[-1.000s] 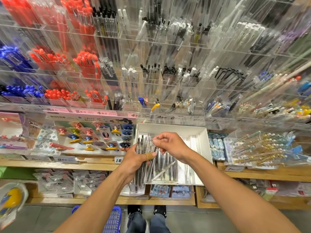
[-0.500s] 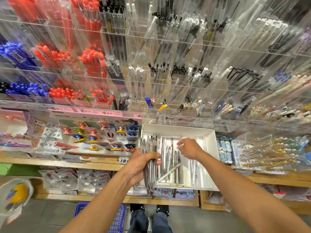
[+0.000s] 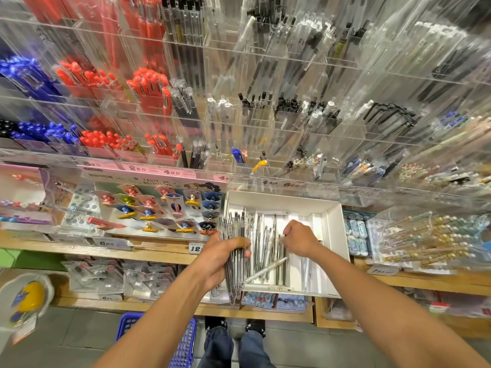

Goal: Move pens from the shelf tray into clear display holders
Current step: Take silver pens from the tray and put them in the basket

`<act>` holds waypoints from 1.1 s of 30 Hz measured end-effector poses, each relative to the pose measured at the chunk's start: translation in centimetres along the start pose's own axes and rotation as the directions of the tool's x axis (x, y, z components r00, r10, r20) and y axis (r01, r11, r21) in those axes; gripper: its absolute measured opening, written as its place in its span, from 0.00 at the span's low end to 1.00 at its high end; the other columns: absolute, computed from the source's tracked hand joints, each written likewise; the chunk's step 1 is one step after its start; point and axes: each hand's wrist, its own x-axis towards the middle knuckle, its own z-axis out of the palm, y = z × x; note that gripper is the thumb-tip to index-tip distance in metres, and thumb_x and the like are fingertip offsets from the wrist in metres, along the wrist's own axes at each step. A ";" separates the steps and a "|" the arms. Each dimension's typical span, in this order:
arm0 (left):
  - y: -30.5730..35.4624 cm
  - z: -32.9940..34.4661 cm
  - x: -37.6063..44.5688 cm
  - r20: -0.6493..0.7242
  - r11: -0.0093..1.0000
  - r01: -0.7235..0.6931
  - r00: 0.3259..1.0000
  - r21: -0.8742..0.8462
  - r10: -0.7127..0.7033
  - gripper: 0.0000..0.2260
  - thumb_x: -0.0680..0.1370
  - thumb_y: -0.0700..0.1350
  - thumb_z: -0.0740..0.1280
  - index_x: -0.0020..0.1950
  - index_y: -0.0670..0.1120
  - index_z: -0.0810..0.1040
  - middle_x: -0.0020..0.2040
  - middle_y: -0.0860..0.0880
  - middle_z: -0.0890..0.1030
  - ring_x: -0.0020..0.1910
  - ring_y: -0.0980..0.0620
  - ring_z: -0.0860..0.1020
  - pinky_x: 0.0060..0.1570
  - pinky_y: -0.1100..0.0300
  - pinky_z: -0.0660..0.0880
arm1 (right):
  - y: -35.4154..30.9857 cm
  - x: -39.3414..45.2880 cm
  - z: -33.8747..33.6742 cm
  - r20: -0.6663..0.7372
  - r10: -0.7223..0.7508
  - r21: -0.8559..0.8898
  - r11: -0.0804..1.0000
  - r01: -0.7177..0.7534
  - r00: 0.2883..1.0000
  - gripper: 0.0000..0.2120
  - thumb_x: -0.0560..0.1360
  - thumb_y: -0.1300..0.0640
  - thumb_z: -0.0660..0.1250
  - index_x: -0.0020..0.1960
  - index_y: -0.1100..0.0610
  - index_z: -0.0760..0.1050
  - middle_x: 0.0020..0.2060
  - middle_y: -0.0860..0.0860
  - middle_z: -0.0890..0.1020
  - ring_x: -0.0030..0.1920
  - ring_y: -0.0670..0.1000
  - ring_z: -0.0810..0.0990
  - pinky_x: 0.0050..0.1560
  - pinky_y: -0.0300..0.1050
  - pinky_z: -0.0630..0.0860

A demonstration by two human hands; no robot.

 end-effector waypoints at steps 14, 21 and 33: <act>0.2 1.6 -0.6 0.035 1.000 -0.004 0.999 0.019 0.003 0.43 0.67 0.37 0.77 0.76 0.35 0.58 0.46 0.38 0.84 0.39 0.45 0.82 0.37 0.51 0.80 | -8.3 -7.0 -4.6 0.064 -0.417 0.632 0.720 0.287 0.907 0.05 0.76 0.64 0.69 0.52 0.61 0.76 0.31 0.49 0.82 0.31 0.47 0.80 0.36 0.40 0.78; 0.0 1.8 -1.1 0.079 0.999 0.029 0.996 0.023 -0.030 0.34 0.64 0.36 0.79 0.67 0.35 0.69 0.38 0.40 0.83 0.32 0.47 0.81 0.30 0.54 0.80 | -9.4 -7.5 -2.2 -0.008 -0.428 0.694 0.649 0.313 0.904 0.07 0.72 0.64 0.73 0.50 0.58 0.79 0.33 0.49 0.81 0.32 0.47 0.79 0.37 0.40 0.78; -0.1 0.5 -0.8 0.071 0.998 0.043 0.996 0.056 -0.047 0.13 0.73 0.28 0.69 0.55 0.36 0.72 0.35 0.42 0.80 0.31 0.49 0.78 0.31 0.57 0.78 | -3.0 -2.1 1.4 -0.017 0.127 -0.318 0.940 -0.125 0.992 0.11 0.73 0.63 0.70 0.35 0.59 0.70 0.31 0.50 0.76 0.30 0.48 0.75 0.27 0.40 0.72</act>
